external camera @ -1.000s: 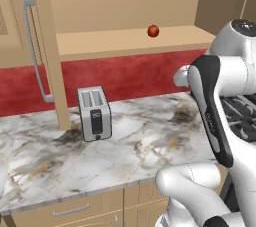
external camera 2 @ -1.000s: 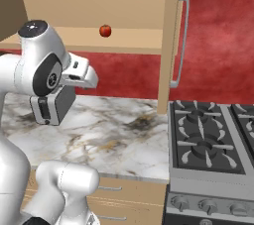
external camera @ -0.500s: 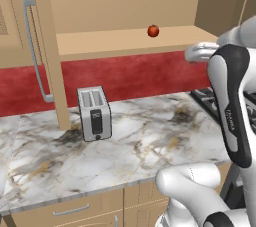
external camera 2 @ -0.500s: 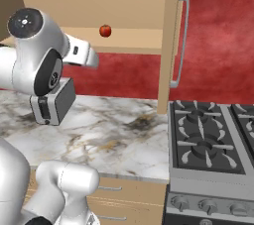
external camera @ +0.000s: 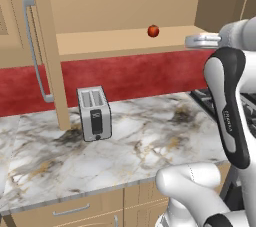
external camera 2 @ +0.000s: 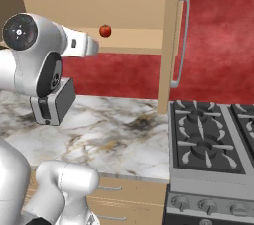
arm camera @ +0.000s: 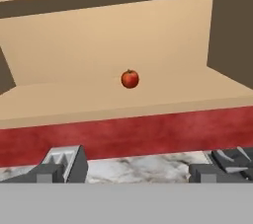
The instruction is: Pick the apples from the cabinet and place them in one bowl. Pick the pear from the sink and place it in the other bowl.
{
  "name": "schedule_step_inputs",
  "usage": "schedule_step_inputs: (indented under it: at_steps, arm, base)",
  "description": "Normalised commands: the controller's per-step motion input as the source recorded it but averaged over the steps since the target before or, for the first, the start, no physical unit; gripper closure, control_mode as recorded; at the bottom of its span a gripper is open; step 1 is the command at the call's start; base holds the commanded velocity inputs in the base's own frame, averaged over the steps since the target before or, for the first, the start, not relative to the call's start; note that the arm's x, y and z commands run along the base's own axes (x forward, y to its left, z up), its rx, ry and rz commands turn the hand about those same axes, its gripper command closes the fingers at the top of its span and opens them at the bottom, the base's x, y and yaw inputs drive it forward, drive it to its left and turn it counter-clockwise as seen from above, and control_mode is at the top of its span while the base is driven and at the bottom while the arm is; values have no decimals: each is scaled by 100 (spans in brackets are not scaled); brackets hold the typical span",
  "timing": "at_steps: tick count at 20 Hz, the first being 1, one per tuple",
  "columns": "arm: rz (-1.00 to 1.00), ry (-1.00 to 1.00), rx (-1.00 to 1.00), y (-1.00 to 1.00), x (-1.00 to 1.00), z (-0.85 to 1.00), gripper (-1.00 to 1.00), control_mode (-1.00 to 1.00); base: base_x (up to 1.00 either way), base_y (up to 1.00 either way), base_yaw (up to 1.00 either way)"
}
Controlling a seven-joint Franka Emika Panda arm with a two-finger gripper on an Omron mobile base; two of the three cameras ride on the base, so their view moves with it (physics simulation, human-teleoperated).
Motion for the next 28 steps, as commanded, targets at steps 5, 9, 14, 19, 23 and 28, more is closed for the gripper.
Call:
schedule_step_inputs:
  at_steps: [5, 9, 14, 19, 23, 28]
  arm:
    - [0, 15, 0, 0, 39, 25, -100, -100]
    - [0, 3, 0, 0, 27, -8, -100, -100]
    - [0, -14, 0, 0, 17, -23, -100, -100]
    - [0, -16, -7, 7, 23, -4, -100, -100]
    - [0, -1, -13, 8, 25, 0, -100, -100]
    - [0, 4, -8, 2, 29, 0, -100, -100]
  base:
    - [0, 0, 0]
    - [0, 0, 0]
    - [0, 0, 0]
    - [0, 0, 0]
    - [0, 0, 0]
    - [0, 0, 0]
